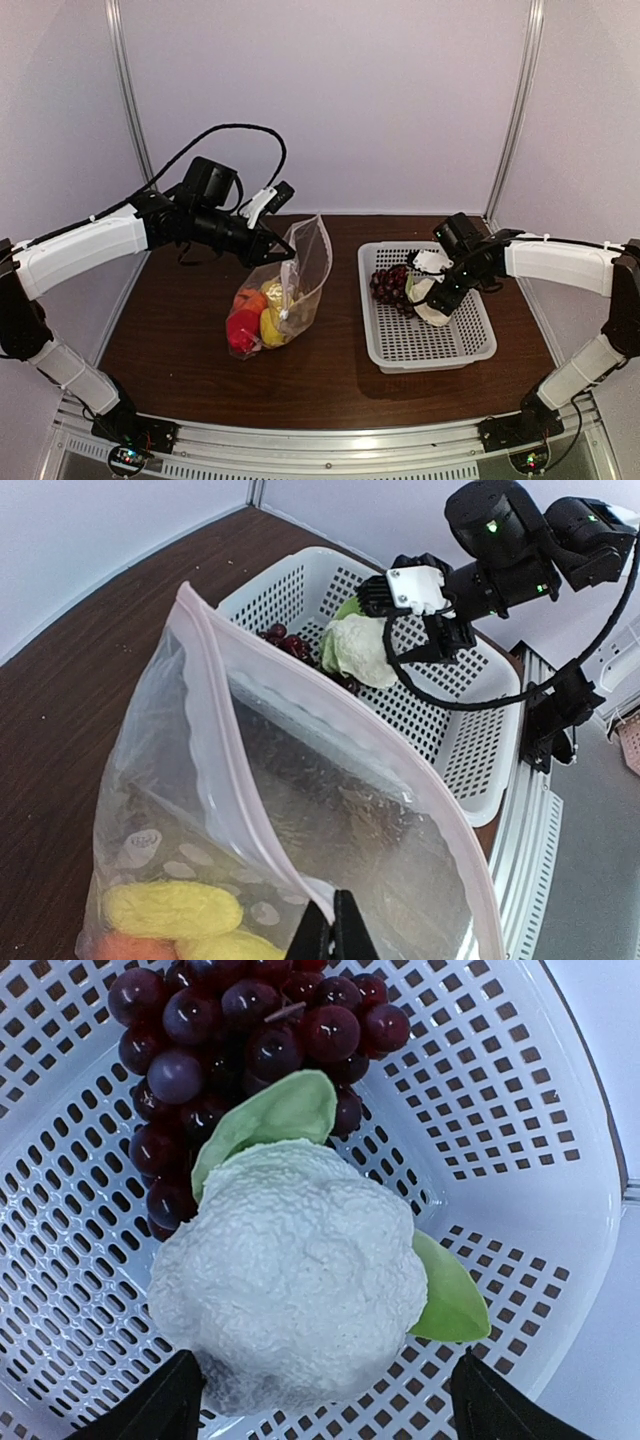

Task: Place the food in the zip-top bag and seal the zipper
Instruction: Pick up the fake vegetable from the bin.

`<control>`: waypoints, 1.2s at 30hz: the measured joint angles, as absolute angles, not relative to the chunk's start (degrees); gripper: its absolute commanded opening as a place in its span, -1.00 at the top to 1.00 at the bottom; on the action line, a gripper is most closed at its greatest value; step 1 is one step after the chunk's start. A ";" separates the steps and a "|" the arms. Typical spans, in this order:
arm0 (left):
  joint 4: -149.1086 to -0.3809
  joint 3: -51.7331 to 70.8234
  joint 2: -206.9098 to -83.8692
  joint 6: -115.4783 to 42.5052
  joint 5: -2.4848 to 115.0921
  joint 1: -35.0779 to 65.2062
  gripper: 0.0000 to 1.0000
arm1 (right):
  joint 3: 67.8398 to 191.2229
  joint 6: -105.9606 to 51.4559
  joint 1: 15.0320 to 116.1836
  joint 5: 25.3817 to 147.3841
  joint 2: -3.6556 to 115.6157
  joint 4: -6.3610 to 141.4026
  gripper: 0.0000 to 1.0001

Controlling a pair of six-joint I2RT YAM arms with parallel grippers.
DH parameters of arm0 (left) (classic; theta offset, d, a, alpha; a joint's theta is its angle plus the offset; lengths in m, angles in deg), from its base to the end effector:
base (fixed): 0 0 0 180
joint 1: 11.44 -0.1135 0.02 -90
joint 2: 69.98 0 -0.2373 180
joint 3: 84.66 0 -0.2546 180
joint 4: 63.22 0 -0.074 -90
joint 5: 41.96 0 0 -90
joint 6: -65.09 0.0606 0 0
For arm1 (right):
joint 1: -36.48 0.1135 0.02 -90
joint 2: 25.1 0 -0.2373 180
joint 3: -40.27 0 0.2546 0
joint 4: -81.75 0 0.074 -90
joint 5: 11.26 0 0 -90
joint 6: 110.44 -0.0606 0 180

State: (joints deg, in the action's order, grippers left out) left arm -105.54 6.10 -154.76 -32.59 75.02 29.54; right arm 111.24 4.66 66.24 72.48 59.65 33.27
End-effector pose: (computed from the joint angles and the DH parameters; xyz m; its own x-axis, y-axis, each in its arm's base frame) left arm 0.2487 -0.2524 0.2911 -0.5734 0.3404 -0.7452 0.7852 0.4877 -0.3815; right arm 0.2707 0.1472 0.1703 -0.5052 -0.7746 -0.3806 -0.7328 0.6179 -0.2848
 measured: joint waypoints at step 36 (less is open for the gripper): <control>-105.25 6.12 -154.76 -33.20 73.95 25.56 1.00 | 100.03 5.15 69.06 70.38 58.16 48.94 -0.78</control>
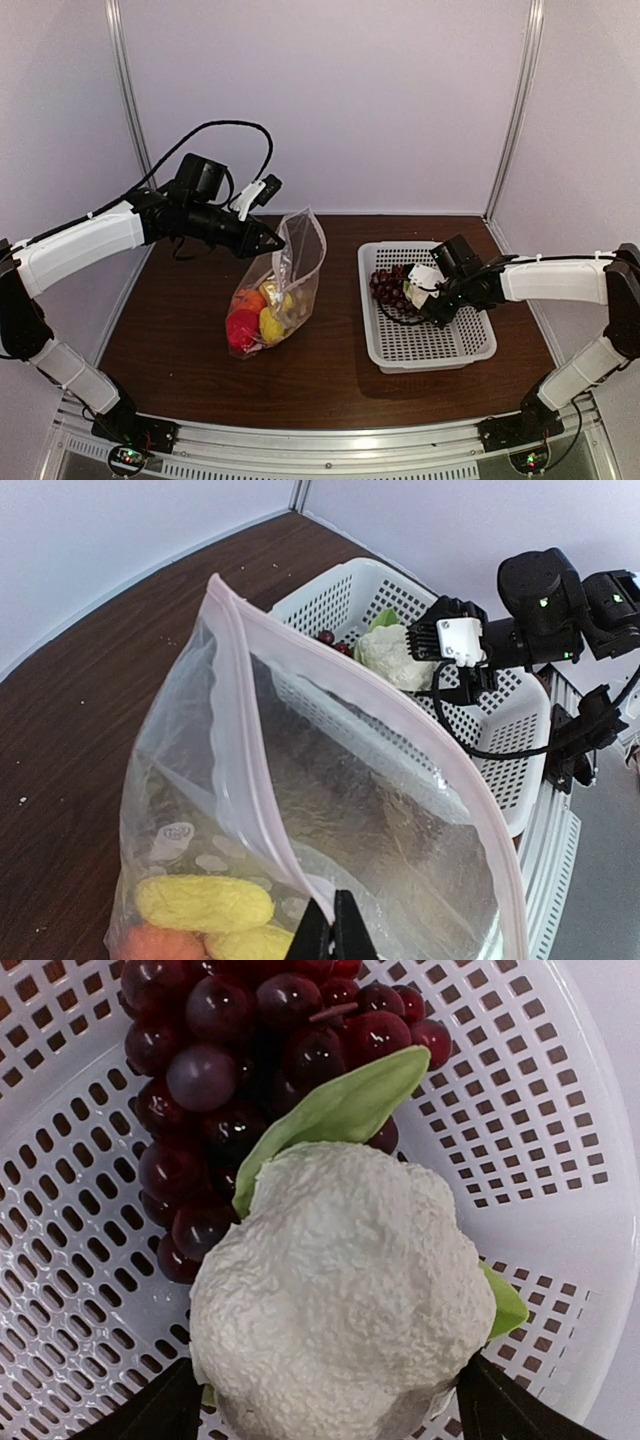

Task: Place the food in the zip-top bag and seal the zipper
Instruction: Pick up the fake vegetable from the bin, then place the fake vegetable in the zipper food storage bag.

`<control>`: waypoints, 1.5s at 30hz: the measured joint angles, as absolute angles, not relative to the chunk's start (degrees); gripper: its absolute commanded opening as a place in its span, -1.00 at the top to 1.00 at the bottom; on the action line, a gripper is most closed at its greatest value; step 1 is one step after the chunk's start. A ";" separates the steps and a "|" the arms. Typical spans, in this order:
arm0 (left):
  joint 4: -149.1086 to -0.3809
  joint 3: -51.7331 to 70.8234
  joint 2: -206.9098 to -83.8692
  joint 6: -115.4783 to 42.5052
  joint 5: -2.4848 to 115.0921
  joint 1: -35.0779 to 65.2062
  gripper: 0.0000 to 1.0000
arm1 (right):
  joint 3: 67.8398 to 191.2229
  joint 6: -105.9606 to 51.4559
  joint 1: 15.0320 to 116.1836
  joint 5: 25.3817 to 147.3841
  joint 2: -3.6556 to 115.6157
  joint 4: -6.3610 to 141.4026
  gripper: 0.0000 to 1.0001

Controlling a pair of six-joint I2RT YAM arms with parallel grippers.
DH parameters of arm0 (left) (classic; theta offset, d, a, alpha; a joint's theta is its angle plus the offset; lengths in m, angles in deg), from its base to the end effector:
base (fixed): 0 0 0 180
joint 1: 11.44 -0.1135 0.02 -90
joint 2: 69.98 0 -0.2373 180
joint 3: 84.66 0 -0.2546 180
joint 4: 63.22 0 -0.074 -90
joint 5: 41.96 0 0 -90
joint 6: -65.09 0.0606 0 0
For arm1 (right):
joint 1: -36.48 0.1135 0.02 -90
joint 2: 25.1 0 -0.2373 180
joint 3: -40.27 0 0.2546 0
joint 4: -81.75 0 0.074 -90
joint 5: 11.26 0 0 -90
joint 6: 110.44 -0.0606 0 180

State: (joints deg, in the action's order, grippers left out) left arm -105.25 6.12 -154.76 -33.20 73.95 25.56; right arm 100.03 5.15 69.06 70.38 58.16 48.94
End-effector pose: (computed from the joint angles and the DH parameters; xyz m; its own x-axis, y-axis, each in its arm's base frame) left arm 0.2668 -0.2342 0.2911 -0.6000 0.2897 -0.7457 0.7391 0.5576 -0.3780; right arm 0.2575 0.1541 0.1362 -0.4316 -0.7829 -0.4480 -0.7220 0.5976 -0.3487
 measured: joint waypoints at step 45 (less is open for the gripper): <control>-97.65 4.15 -160.46 -43.56 77.01 25.34 1.00 | 144.37 -27.20 67.81 122.73 65.70 40.67 0.05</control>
